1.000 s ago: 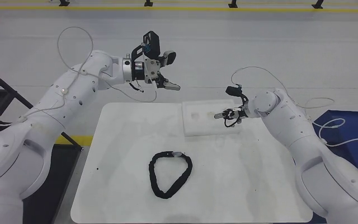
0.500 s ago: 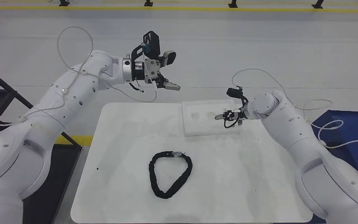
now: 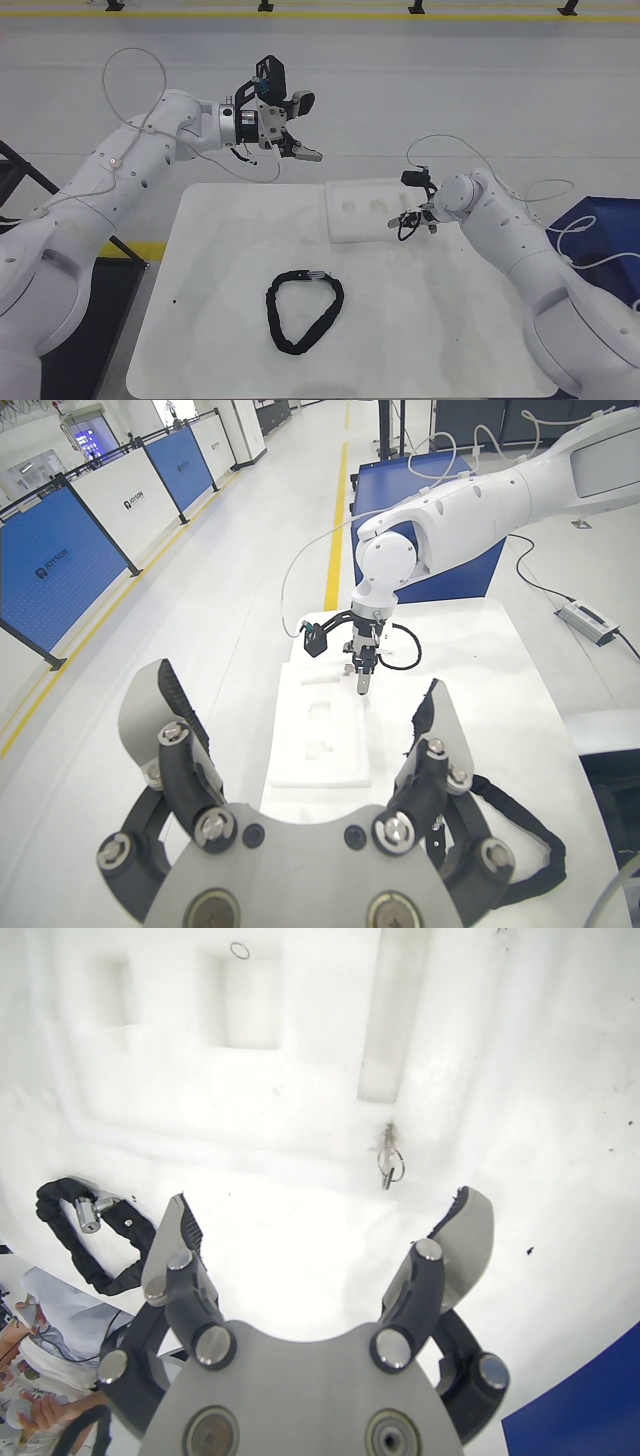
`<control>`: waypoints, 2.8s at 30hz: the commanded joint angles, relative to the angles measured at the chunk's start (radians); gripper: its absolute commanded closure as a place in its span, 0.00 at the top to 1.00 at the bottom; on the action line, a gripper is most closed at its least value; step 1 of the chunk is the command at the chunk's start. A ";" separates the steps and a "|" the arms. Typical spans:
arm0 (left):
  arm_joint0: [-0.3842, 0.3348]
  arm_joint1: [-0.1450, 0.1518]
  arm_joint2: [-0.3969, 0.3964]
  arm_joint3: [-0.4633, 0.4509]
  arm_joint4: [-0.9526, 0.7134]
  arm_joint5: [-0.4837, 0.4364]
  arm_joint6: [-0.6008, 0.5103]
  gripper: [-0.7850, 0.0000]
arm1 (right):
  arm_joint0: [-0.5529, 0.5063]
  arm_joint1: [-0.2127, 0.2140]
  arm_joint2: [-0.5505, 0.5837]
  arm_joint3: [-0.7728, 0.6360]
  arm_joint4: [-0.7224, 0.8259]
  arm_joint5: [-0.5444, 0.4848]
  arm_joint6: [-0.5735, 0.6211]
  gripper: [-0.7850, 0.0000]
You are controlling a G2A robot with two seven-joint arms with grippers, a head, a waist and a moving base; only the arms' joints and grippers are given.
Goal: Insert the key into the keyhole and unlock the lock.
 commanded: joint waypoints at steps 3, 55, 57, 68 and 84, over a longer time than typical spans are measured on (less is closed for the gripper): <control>0.000 0.000 0.000 0.000 0.000 0.000 0.000 1.00 | 0.000 -0.005 -0.004 0.006 -0.034 0.018 -0.018 0.58; 0.000 0.000 0.000 0.000 0.000 0.000 0.000 1.00 | 0.027 -0.112 0.053 0.232 -0.107 0.044 -0.089 0.00; 0.000 0.000 0.000 0.000 0.000 0.000 0.000 1.00 | 0.034 -0.112 0.056 0.234 -0.111 0.045 -0.080 0.00; 0.000 0.000 0.000 0.000 0.000 0.000 0.000 1.00 | 0.070 -0.096 0.091 0.197 -0.107 0.012 -0.016 0.00; 0.000 0.000 0.000 0.000 0.000 0.000 0.000 1.00 | 0.011 0.043 0.284 -0.099 0.035 -0.207 0.164 0.00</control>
